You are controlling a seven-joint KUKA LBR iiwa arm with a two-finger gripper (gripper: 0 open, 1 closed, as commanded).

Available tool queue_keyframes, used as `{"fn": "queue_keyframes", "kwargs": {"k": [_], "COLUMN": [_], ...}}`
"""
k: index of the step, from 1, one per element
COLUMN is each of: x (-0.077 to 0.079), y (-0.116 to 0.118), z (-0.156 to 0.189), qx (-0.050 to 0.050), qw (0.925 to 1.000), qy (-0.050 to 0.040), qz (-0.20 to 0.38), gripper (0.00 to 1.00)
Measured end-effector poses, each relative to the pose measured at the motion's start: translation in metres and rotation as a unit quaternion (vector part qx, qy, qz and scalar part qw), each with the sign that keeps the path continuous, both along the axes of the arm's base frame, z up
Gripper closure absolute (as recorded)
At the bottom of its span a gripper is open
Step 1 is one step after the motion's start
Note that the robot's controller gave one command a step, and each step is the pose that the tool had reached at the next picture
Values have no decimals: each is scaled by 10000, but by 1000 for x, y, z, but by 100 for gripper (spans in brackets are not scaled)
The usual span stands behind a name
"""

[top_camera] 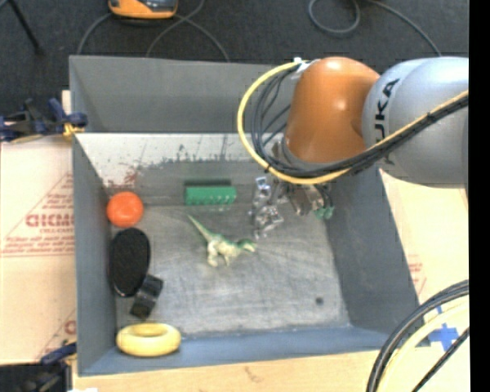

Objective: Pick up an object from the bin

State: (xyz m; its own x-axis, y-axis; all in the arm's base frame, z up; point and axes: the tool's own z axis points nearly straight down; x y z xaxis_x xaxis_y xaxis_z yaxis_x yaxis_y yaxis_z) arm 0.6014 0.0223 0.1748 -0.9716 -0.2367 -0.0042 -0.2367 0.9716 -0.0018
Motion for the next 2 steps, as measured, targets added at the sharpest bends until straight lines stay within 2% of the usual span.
{"fn": "queue_keyframes", "kwargs": {"k": [1, 2], "x": [0, 0], "y": [0, 0], "z": [0, 0], "qx": [-1, -1], "qw": [10000, 10000], "qy": [0, 0], "qz": [1, 2], "gripper": [0, 0]}}
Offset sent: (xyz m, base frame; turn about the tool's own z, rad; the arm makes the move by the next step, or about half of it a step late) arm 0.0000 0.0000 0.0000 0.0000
